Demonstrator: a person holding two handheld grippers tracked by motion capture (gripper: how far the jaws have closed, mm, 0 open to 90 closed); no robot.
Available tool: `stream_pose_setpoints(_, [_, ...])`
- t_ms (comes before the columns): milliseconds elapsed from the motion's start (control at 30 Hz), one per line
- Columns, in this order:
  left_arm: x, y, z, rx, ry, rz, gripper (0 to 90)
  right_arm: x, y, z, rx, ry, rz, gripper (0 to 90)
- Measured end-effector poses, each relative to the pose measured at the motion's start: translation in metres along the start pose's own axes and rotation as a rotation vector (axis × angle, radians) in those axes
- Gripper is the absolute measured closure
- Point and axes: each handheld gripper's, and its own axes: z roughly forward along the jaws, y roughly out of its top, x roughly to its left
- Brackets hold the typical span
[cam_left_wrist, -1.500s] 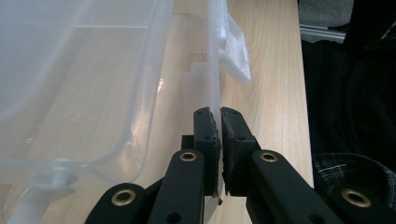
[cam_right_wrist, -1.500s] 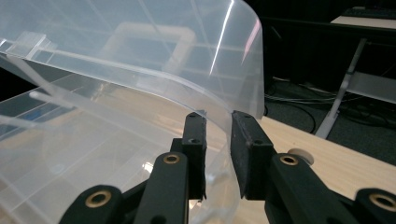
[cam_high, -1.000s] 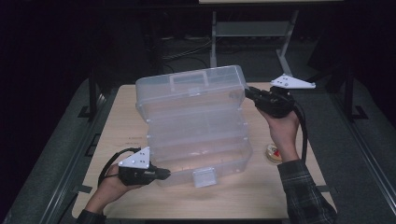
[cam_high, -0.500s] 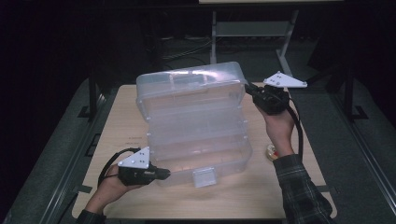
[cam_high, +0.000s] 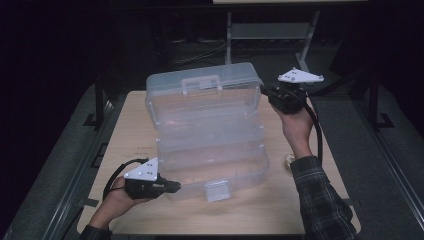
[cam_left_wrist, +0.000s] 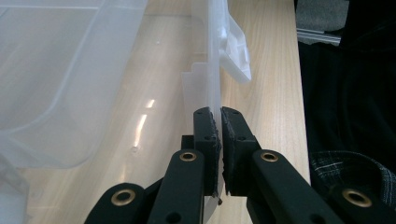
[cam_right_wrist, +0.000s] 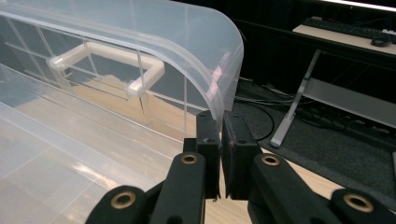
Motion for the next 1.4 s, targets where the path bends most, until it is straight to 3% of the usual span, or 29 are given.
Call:
stream_pose_setpoints(533, [0.000, -0.001, -0.001, -0.002, -0.004, -0.002, 85.6, -0.009, 0.014, 0.022, 0.047, 0.005, 0.053, 86.9])
stream_pose_setpoints(1400, [0.001, -0.002, -0.001, -0.003, -0.006, -0.004, 85.5, -0.033, 0.026, 0.077, 0.118, 0.039, 0.156, 88.0])
